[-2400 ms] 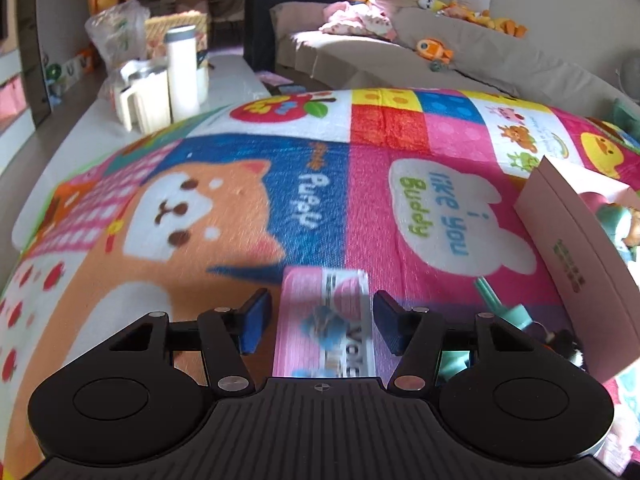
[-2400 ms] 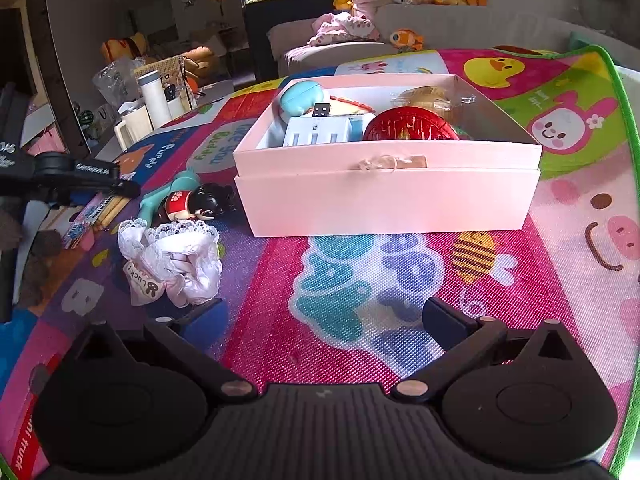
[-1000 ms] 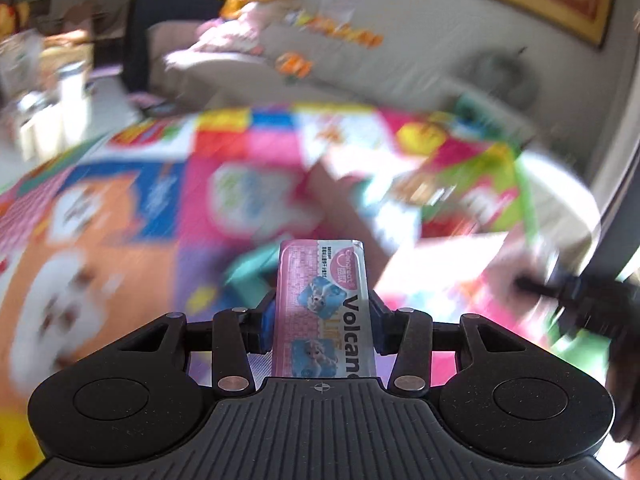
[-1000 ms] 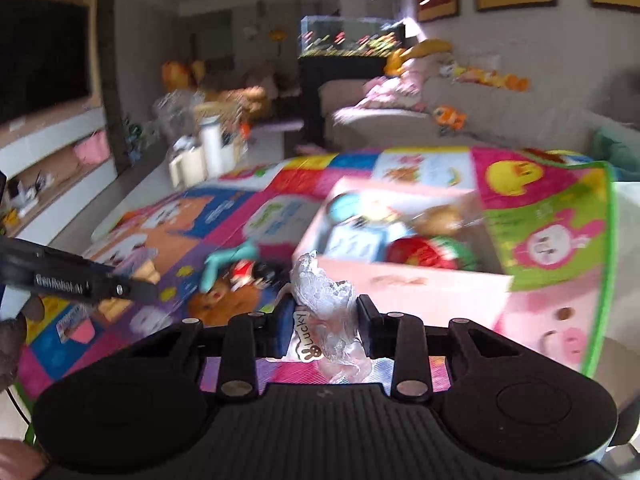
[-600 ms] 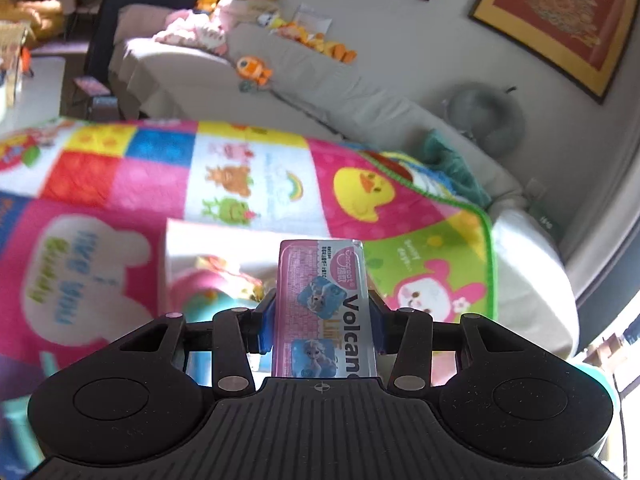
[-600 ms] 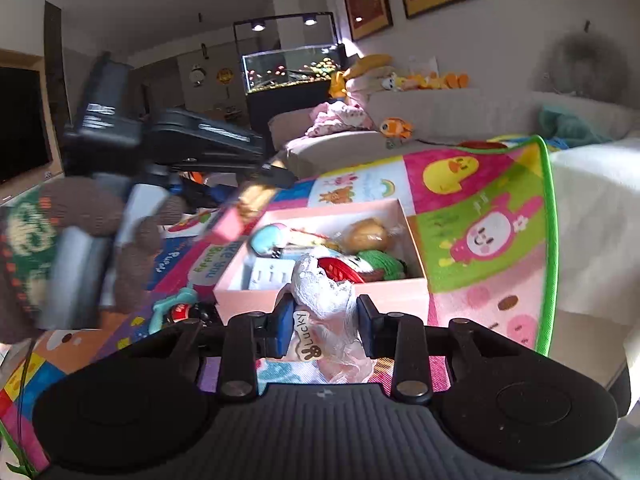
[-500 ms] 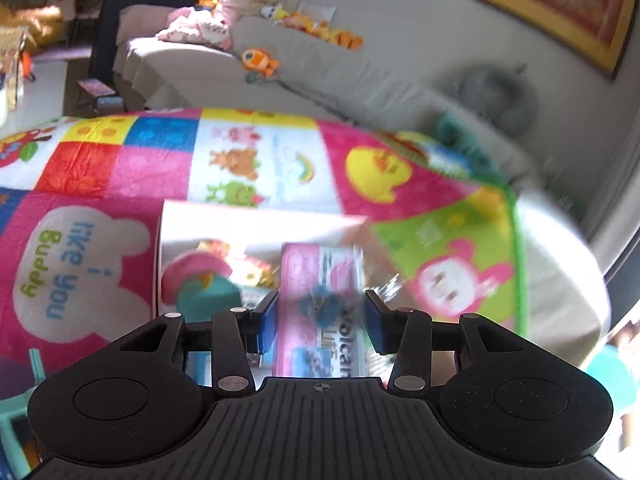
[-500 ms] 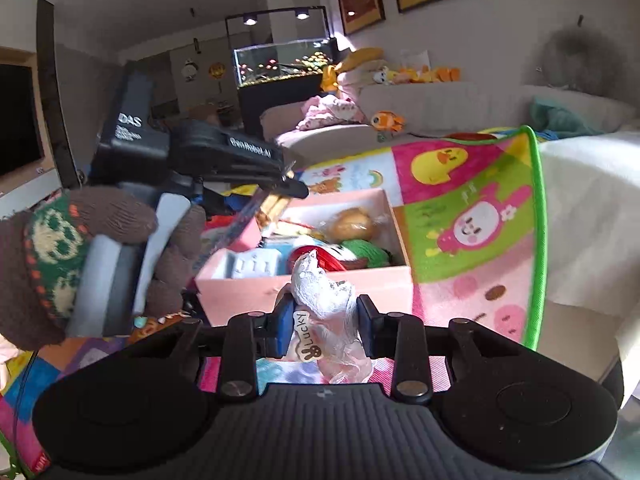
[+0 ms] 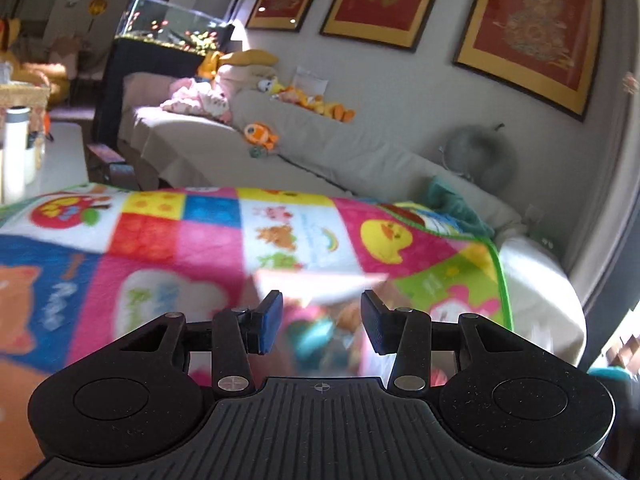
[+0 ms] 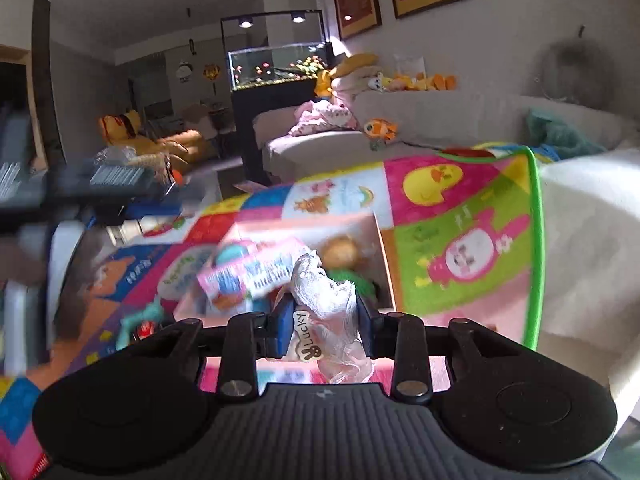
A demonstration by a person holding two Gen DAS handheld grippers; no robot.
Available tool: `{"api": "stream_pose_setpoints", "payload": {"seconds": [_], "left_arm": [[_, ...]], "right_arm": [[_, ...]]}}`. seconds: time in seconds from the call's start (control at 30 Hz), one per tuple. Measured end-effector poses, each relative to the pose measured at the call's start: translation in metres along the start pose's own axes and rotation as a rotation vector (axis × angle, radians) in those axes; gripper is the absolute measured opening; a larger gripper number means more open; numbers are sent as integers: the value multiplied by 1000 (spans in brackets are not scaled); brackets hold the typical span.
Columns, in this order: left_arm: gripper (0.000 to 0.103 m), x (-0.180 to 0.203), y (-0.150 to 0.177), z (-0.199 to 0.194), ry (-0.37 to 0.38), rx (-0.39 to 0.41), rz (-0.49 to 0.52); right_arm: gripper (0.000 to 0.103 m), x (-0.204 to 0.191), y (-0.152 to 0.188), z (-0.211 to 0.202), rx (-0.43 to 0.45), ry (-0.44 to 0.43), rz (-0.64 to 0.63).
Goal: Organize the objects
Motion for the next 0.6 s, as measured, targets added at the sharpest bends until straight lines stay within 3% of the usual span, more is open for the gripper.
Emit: {"api": "stream_pose_setpoints", "payload": {"seconds": [0.13, 0.23, 0.33, 0.5, 0.6], "left_arm": [[47, -40, 57, -21, -49, -34, -38], [47, -69, 85, -28, -11, -47, -136], [47, -93, 99, -32, 19, -28, -206], [46, -115, 106, -36, 79, 2, -316], [46, -114, 105, -35, 106, -1, -331]], "right_arm": [[32, 0, -58, 35, -68, -66, 58], [32, -2, -99, 79, -156, -115, 135], [32, -9, -125, 128, -231, -84, 158], [33, -19, -111, 205, -415, 45, 153], [46, -24, -100, 220, -465, 69, 142]]}}
Point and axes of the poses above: each gripper's, at about its wrist camera, not at the fingertips, and z roughly the way its jaws point, x to its right, y to its underside, the point moved 7 cm from there along z, roughly the way its jaws point, and after that the axes turned 13 degrees about -x, right-handed, at the moved point
